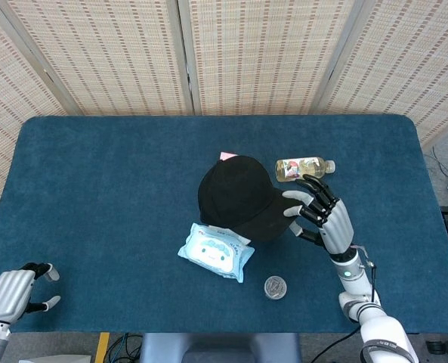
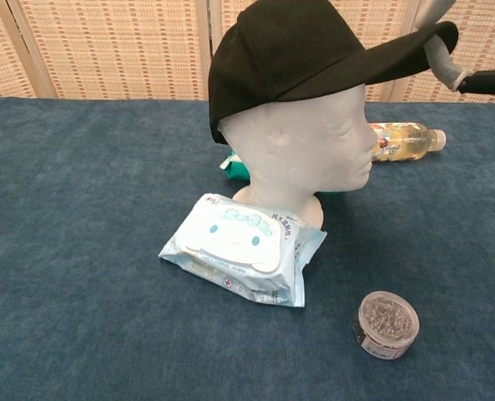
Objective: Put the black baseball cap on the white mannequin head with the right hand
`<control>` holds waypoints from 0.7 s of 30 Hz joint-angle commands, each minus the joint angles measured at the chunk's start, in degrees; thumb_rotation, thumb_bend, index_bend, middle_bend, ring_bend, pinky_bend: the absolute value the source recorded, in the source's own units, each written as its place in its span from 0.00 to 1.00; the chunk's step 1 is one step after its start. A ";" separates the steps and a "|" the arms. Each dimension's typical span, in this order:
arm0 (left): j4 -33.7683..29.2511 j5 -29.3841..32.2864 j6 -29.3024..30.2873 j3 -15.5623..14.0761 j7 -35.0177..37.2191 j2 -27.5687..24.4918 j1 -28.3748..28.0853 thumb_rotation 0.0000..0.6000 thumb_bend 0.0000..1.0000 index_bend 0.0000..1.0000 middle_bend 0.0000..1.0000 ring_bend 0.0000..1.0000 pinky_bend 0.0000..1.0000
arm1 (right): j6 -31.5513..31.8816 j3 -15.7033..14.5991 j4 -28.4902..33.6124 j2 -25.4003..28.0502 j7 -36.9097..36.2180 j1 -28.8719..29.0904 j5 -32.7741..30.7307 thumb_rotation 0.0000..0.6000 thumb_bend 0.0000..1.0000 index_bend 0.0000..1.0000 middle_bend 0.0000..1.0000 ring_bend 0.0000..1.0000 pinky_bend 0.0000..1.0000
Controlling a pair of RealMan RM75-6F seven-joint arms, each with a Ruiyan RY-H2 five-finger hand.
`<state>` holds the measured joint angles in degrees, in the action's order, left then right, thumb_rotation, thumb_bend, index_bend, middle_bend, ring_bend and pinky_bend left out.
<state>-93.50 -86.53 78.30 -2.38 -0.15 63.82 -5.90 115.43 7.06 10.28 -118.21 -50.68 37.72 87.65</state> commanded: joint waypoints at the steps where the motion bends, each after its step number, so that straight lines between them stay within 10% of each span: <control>1: 0.05 0.07 -0.07 0.02 -0.03 0.05 -0.03 1.00 0.13 0.50 0.51 0.40 0.68 | 0.89 -0.31 0.26 -0.01 -0.19 -0.28 0.38 1.00 0.46 0.75 0.35 0.19 0.16; 21: 0.05 0.13 -0.55 -0.19 -0.22 0.26 -0.16 1.00 0.13 0.50 0.51 0.40 0.68 | 0.62 -3.05 -0.28 0.74 1.20 -3.22 2.72 1.00 0.46 0.75 0.34 0.18 0.16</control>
<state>-93.45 -86.39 77.75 -2.57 -0.37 64.08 -6.06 116.16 4.11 10.05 -117.45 -49.56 34.60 90.28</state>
